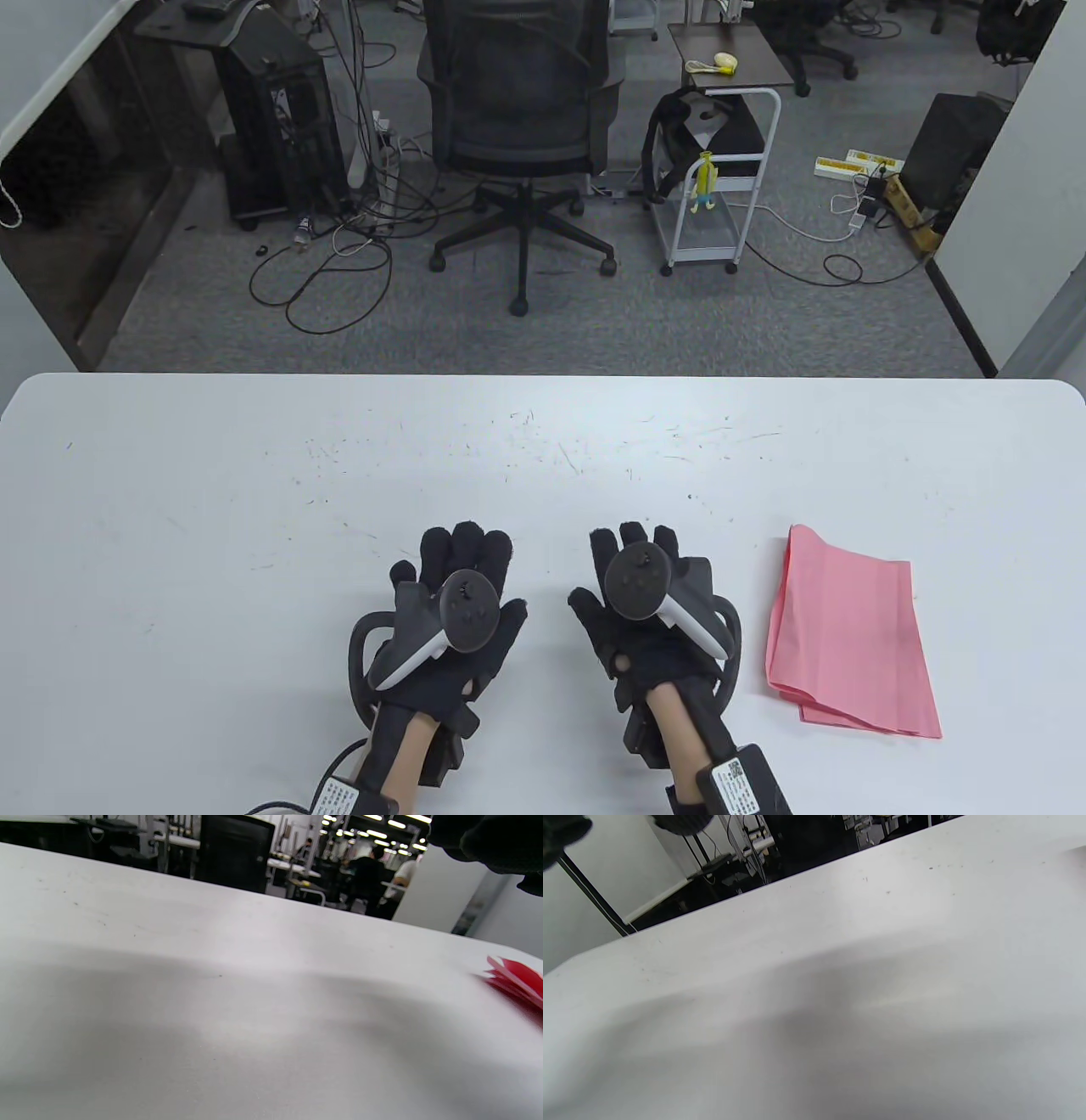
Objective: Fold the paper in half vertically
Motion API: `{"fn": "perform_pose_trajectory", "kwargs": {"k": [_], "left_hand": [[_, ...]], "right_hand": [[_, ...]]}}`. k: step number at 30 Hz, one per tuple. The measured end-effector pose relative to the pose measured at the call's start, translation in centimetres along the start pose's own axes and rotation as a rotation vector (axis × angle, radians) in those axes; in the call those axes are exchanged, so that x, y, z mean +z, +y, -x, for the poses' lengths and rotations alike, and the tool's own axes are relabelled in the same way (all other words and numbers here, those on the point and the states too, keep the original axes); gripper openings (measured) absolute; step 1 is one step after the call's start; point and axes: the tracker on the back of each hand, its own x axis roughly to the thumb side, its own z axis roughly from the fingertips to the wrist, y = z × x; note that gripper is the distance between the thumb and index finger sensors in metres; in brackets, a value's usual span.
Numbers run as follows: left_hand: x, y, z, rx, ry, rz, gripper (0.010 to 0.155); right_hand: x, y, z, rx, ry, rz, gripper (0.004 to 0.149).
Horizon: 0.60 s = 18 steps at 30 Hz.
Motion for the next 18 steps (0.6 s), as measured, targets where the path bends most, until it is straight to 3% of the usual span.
{"fn": "perform_pose_trajectory", "kwargs": {"k": [18], "left_hand": [[-0.3, -0.4, -0.3, -0.019, -0.003, 0.019, 0.078]], "right_hand": [[0.2, 0.0, 1.2, -0.019, 0.006, 0.014, 0.074]]}}
